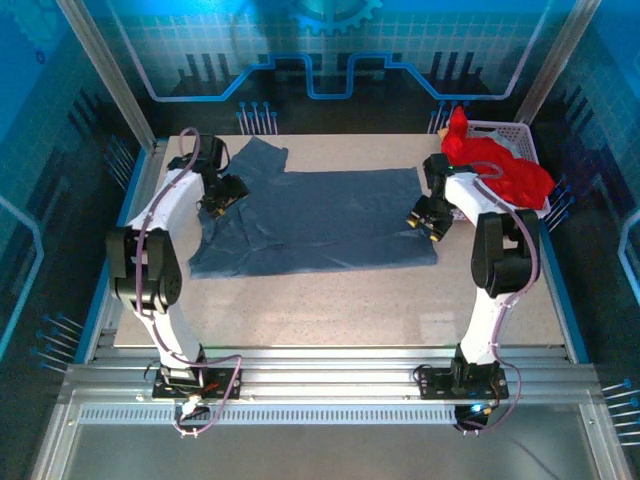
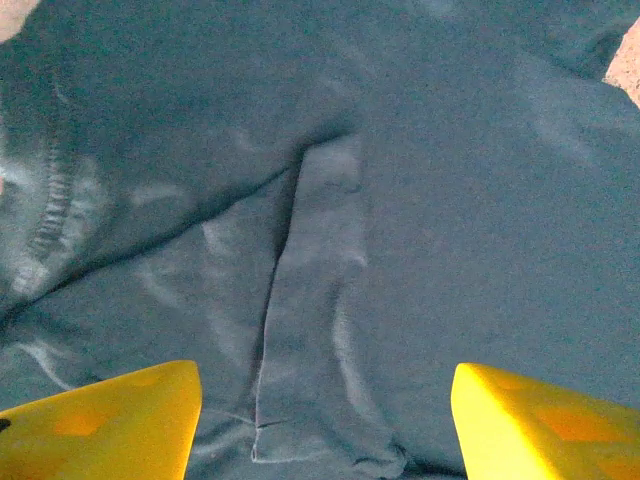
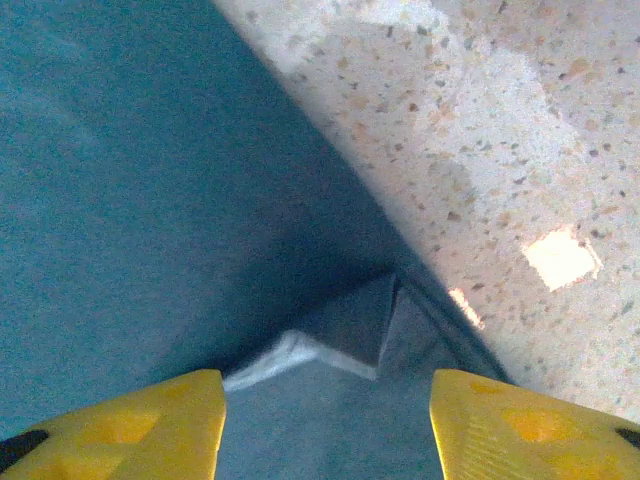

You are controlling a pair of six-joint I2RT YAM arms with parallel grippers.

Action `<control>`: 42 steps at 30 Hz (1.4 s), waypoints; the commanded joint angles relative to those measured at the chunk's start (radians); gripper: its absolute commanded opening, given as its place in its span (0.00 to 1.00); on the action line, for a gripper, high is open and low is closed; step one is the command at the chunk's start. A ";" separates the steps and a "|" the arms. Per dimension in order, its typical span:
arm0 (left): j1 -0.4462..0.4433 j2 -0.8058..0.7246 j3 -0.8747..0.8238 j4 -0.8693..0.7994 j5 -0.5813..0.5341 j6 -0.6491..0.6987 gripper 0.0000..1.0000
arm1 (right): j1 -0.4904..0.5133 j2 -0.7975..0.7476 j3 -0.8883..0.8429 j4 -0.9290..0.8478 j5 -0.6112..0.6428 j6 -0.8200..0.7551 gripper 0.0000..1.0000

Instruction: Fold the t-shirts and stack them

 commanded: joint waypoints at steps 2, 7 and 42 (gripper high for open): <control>0.032 -0.162 -0.153 -0.058 0.013 -0.088 0.63 | -0.014 -0.161 -0.067 -0.008 -0.024 -0.059 0.65; 0.048 -0.250 -0.388 -0.011 0.114 -0.147 0.42 | 0.006 -0.300 -0.273 0.071 -0.059 -0.097 0.45; 0.296 -0.308 -0.620 -0.017 0.027 -0.270 0.07 | 0.129 -0.432 -0.535 0.067 0.029 -0.035 0.30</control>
